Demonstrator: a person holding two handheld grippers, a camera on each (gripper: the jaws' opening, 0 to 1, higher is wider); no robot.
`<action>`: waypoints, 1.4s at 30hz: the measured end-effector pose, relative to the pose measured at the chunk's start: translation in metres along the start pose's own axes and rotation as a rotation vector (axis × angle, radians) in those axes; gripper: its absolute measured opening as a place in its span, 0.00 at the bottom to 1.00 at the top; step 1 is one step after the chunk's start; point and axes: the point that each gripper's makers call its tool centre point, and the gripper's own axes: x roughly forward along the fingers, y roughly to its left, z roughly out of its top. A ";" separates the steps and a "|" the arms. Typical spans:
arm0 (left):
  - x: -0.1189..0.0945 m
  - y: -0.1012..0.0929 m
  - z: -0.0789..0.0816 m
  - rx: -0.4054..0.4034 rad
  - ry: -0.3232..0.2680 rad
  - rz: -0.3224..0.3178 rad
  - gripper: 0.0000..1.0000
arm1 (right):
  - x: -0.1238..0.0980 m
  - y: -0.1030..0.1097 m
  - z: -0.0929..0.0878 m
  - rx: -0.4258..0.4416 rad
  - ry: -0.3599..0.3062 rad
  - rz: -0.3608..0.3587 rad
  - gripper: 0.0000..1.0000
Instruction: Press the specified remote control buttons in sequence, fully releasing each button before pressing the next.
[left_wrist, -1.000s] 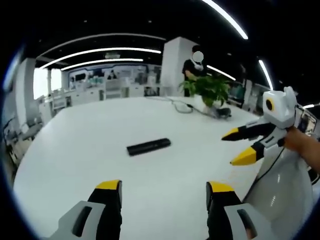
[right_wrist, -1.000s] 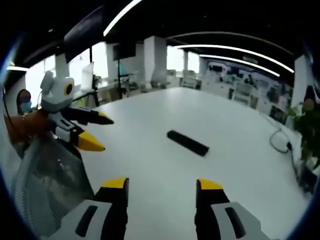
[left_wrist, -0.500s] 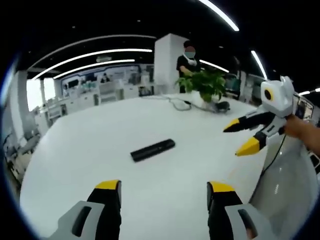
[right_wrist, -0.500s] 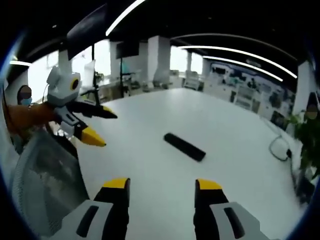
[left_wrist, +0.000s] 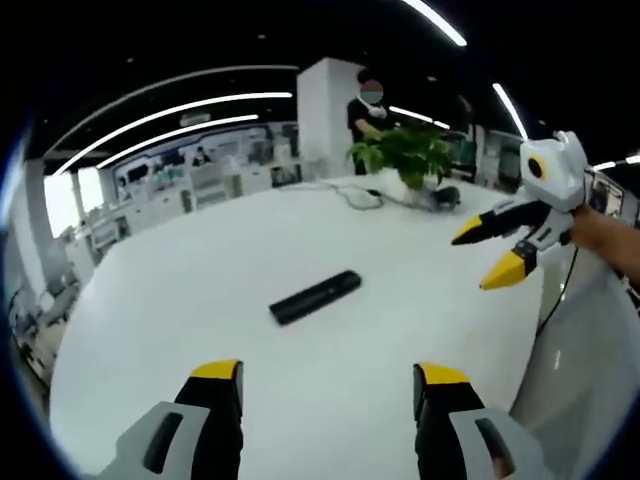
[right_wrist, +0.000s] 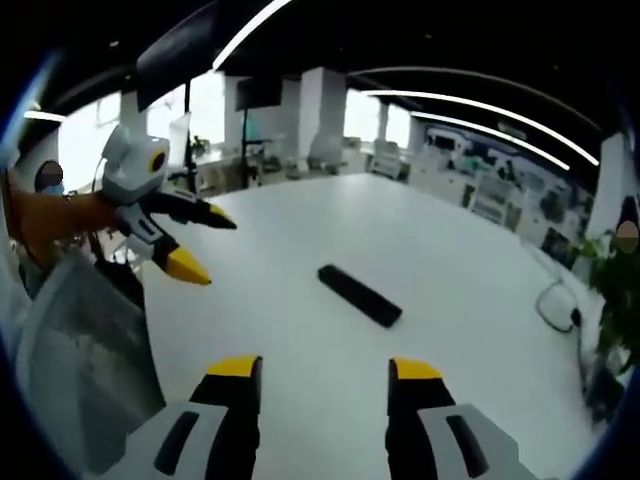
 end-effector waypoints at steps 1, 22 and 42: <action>0.001 0.000 -0.001 0.001 0.002 -0.002 0.70 | 0.001 -0.001 -0.001 -0.001 0.003 0.001 0.48; 0.030 0.024 -0.010 0.043 0.054 -0.012 0.69 | 0.024 -0.031 -0.010 -0.017 0.047 0.007 0.46; 0.055 0.035 -0.016 0.069 0.088 -0.038 0.68 | 0.052 -0.048 -0.021 -0.038 0.092 0.023 0.44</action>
